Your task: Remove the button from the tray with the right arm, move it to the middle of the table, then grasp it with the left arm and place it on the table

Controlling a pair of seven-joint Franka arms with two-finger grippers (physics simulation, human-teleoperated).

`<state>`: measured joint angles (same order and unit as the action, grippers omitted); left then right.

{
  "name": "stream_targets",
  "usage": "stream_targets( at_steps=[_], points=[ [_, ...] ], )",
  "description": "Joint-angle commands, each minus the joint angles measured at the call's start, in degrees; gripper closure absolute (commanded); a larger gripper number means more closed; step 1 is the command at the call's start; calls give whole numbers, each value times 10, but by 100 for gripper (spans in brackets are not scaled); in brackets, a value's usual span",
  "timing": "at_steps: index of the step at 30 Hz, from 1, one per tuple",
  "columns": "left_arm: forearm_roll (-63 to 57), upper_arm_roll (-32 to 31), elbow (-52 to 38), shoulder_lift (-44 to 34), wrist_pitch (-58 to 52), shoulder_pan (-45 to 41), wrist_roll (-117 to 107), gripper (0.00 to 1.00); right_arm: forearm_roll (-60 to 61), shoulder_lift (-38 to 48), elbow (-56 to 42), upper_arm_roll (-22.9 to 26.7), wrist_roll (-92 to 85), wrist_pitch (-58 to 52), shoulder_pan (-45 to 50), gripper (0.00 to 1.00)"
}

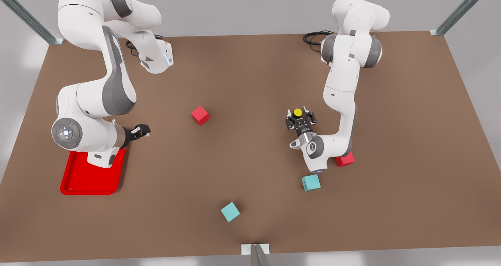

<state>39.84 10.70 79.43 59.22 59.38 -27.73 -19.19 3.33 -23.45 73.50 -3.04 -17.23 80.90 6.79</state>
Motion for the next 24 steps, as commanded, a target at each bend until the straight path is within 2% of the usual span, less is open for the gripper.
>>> stream_targets(
  at_steps=[1,9,12,14,15,17,18,20,22,23,24],
  points=[
    [0,0,-1,-1,-2,1,-50,0,0,1,-1,0,0,0,0,0],
    [5,0,-33,-3,-51,2,-63,0,0,1,-1,0,0,0,-1,0],
    [27,5,-61,-21,-118,7,-113,0,0,1,-1,1,0,0,-1,0],
    [27,19,-95,-73,-149,13,-142,0,3,6,-9,7,0,0,-15,0],
    [25,26,-158,-73,-181,28,-173,0,6,4,-38,7,-5,-4,-48,0],
    [19,73,-284,-78,-175,31,-188,0,-39,7,-33,3,59,-1,-51,0],
    [19,128,-313,-100,-141,29,-183,0,-39,28,-6,3,93,-2,-61,0],
    [19,215,-316,-127,-24,31,-143,0,-42,77,29,3,95,8,-71,0],
    [18,279,-317,-154,18,26,-47,0,-47,83,34,3,96,9,-70,0],
    [-51,303,-317,-182,13,8,48,0,-47,86,41,3,96,10,-70,0],
    [-152,300,-316,-233,8,-20,102,0,-47,85,41,1,96,10,-70,0]
  ],
)
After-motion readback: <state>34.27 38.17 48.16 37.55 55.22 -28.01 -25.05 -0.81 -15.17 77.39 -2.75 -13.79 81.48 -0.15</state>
